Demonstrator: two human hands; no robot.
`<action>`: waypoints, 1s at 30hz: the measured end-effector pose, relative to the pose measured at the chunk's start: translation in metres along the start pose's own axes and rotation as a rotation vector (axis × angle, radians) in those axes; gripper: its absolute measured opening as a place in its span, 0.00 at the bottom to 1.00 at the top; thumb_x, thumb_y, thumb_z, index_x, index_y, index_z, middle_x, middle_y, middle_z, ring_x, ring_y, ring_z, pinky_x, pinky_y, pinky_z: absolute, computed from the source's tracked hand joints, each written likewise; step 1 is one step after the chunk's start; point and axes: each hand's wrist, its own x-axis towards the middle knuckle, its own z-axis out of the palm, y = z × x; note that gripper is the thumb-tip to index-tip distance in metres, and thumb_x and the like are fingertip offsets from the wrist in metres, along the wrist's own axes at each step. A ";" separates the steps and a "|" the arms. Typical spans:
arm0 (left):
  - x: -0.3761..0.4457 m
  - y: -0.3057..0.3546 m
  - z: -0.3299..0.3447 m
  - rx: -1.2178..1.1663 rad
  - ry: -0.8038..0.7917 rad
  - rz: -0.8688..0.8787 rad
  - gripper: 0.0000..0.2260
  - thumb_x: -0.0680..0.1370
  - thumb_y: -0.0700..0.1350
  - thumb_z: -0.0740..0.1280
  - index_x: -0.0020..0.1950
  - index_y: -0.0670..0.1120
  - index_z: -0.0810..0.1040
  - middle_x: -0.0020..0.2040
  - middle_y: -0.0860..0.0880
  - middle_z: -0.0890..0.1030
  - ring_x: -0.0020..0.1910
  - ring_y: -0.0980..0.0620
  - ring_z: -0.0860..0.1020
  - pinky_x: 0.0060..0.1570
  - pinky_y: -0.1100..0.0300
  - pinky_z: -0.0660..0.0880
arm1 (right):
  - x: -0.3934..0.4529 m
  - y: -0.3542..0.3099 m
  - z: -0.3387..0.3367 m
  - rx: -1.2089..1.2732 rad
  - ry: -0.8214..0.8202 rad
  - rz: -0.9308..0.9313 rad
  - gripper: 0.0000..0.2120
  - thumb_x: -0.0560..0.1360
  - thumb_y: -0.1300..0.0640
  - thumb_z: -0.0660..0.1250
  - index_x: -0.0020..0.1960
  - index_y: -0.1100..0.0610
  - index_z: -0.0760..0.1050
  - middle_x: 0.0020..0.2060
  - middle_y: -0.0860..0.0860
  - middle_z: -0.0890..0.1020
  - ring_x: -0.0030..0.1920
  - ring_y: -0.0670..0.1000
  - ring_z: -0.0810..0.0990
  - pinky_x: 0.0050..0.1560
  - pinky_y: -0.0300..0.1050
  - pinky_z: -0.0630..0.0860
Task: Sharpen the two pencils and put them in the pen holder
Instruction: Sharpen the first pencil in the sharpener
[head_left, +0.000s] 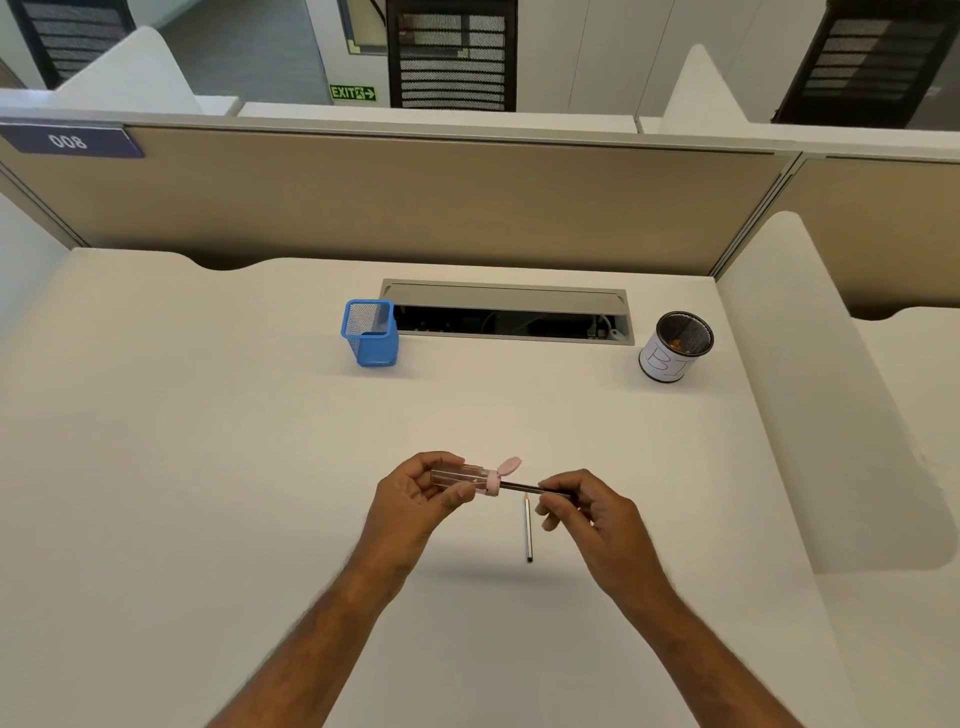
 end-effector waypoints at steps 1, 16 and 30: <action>0.000 0.000 0.000 -0.007 -0.003 -0.001 0.14 0.77 0.34 0.78 0.61 0.43 0.84 0.55 0.43 0.91 0.56 0.47 0.89 0.55 0.63 0.84 | -0.001 -0.001 0.001 0.003 0.001 -0.007 0.09 0.83 0.65 0.68 0.52 0.52 0.82 0.39 0.52 0.87 0.40 0.51 0.87 0.47 0.36 0.78; 0.006 0.001 0.000 -0.010 -0.003 0.006 0.13 0.77 0.36 0.78 0.61 0.44 0.84 0.56 0.43 0.91 0.57 0.43 0.89 0.60 0.57 0.84 | 0.009 0.000 -0.008 -0.007 -0.115 0.072 0.09 0.84 0.50 0.67 0.62 0.44 0.79 0.43 0.48 0.84 0.38 0.51 0.85 0.43 0.39 0.78; -0.001 -0.005 0.000 0.006 -0.032 -0.022 0.13 0.77 0.35 0.78 0.60 0.42 0.83 0.55 0.44 0.91 0.56 0.44 0.89 0.62 0.54 0.84 | 0.010 -0.002 -0.014 -0.169 -0.062 0.008 0.10 0.83 0.58 0.68 0.45 0.51 0.84 0.32 0.52 0.84 0.33 0.46 0.81 0.43 0.40 0.76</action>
